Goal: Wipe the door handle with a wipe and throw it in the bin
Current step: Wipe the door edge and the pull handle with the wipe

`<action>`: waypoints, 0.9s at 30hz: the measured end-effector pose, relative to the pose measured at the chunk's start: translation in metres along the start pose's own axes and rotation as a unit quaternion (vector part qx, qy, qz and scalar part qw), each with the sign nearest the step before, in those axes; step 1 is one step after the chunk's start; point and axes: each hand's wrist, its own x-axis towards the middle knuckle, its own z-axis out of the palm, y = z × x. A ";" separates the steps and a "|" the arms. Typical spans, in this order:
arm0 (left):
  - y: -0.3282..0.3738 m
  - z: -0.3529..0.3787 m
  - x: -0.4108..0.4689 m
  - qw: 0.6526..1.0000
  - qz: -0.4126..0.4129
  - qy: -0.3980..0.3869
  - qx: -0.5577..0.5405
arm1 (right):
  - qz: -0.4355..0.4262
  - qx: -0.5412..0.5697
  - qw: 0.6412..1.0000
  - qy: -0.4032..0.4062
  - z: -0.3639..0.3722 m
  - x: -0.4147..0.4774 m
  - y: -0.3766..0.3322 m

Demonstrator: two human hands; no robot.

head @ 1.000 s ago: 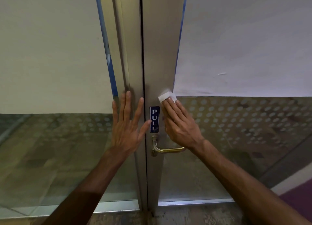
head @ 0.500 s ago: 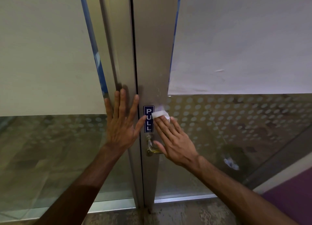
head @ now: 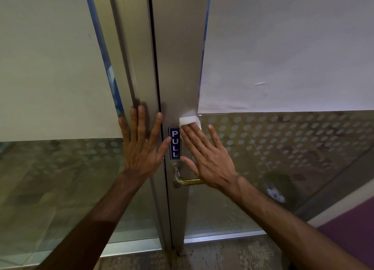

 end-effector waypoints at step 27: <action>-0.003 0.010 -0.001 1.000 0.003 0.021 0.018 | 0.052 0.051 0.993 -0.090 0.016 -0.040 -0.041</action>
